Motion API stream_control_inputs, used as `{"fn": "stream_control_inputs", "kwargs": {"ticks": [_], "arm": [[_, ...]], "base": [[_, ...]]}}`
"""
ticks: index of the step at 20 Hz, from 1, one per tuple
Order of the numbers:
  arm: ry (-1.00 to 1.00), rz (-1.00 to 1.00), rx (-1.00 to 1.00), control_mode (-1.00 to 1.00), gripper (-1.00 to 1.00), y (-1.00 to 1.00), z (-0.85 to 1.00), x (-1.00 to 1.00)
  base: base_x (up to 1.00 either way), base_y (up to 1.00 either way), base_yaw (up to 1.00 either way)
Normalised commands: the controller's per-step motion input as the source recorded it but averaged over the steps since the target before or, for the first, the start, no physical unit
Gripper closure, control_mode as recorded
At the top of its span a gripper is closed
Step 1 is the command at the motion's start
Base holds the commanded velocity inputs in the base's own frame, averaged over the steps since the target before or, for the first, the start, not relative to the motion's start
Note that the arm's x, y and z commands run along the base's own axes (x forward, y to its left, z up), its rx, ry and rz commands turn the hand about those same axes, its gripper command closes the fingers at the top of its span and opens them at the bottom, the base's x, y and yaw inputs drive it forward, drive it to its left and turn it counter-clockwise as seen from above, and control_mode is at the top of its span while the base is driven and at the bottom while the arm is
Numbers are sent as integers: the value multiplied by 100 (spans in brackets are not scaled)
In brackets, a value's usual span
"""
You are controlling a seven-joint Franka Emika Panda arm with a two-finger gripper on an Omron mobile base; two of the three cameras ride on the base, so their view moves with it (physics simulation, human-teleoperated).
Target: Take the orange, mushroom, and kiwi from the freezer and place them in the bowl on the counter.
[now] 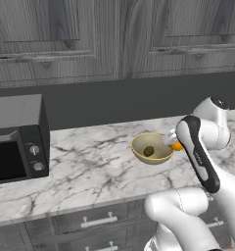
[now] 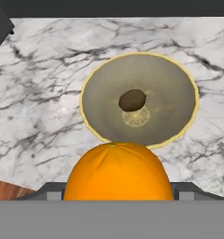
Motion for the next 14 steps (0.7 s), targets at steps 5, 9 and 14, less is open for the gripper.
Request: {"fn": "stream_control_inputs", "kwargs": {"ticks": [5,9,14], "arm": [[21,7,0,-100,100,0,-46,99],[19,5,0,-100,100,0,-44,63],[5,2,0,-100,100,0,-59,28]], "base": [[0,0,0],[0,0,0],[0,0,0]]}}
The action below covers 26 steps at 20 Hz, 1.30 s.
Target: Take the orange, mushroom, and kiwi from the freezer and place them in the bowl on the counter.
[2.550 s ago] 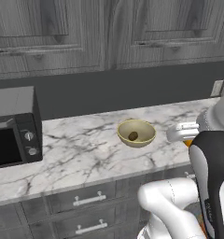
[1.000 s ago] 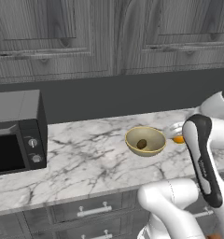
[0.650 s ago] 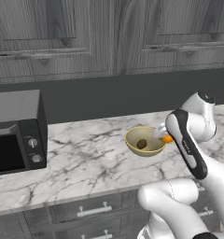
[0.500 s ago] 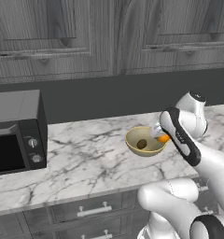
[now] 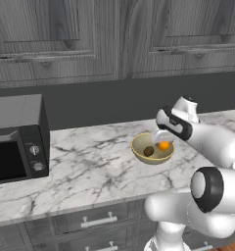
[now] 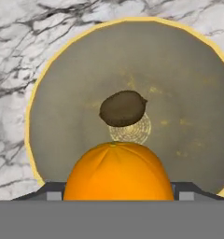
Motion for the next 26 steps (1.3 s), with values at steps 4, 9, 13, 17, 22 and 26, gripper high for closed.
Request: {"fn": "stream_control_inputs", "kwargs": {"ticks": [4,9,13,17,22,26], "arm": [[0,0,0,-100,100,1,-53,30],[0,0,0,-100,100,2,-41,43],[0,0,0,-100,100,0,-45,27],[0,0,0,-100,100,0,-38,11],[1,0,0,-100,-100,0,-5,0],[0,0,0,-100,-100,0,0,-3]], "base": [[0,0,0],[0,0,0],[0,0,0],[0,0,0],[0,0,0],[0,0,0]]}}
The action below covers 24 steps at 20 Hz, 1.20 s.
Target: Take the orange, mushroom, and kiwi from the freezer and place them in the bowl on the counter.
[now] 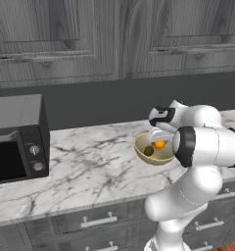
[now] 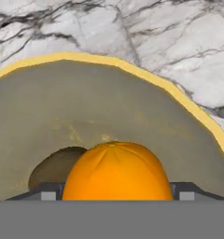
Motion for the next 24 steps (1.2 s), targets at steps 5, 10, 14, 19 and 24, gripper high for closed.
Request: {"fn": "stream_control_inputs", "kwargs": {"ticks": [5,10,14,19,24], "arm": [[-6,-1,0,-100,-100,-3,1,-46],[-5,-7,0,-100,-100,-3,28,-77],[0,-12,-2,-100,-100,3,62,-71],[1,-17,-9,-100,-100,50,70,-72],[-2,-11,-10,-100,-100,70,38,-85]], "base": [[0,0,0],[0,0,0],[0,0,0],[0,0,0],[0,0,0]]}}
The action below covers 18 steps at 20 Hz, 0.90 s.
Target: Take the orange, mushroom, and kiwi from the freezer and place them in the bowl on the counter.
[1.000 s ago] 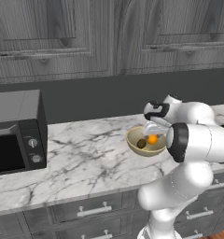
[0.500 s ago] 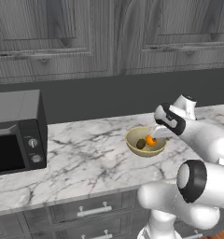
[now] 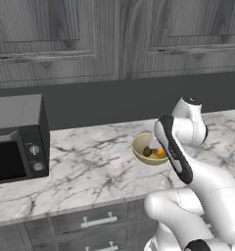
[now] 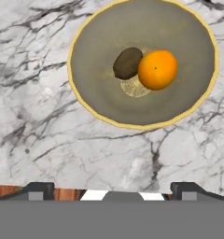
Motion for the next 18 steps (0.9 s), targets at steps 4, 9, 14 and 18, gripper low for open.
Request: {"fn": "stream_control_inputs", "kwargs": {"ticks": [4,9,14,18], "arm": [[-1,-8,-3,-100,-100,28,44,-73],[0,-12,0,-100,-100,0,43,-91],[0,-19,0,-100,-100,-2,60,-96],[-6,4,-2,-100,-100,-2,63,-84]], "base": [[0,0,0],[0,0,0],[0,0,0],[0,0,0]]}}
